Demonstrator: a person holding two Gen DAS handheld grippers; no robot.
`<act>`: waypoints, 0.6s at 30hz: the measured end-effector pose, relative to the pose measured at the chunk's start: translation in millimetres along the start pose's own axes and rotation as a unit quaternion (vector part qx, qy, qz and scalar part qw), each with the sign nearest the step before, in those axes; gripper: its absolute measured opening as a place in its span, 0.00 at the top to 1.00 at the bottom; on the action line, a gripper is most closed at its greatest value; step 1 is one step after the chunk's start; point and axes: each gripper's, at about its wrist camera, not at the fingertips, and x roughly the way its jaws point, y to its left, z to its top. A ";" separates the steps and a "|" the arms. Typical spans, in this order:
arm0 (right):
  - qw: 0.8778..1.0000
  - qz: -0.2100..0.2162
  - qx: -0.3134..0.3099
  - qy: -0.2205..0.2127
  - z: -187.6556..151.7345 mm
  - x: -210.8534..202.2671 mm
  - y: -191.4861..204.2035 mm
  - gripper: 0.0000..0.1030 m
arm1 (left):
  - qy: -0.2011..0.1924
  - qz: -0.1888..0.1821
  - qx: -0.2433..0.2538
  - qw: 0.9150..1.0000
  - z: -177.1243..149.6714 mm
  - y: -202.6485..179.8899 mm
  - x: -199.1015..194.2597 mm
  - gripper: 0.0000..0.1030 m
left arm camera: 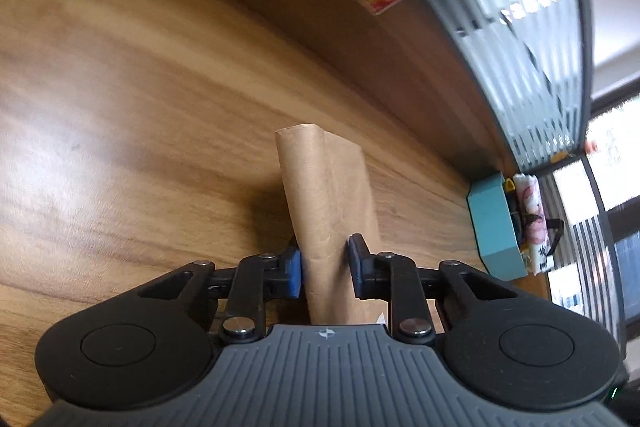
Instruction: Fold shopping bag
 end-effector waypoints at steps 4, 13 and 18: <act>0.999 -0.013 0.029 -0.021 9.1 -24.9 -11.7 0.36 | 0.000 -0.022 0.044 0.999 -0.3 -24.7 -7.0 0.80; 0.994 0.010 0.082 -0.078 39.3 -55.7 -54.3 0.33 | 0.014 -0.058 0.089 0.994 -4.7 -63.8 -8.0 0.81; 0.989 0.042 0.107 -0.090 40.4 -46.5 -68.9 0.73 | 0.014 -0.055 0.104 0.993 -7.1 -79.0 -10.6 0.82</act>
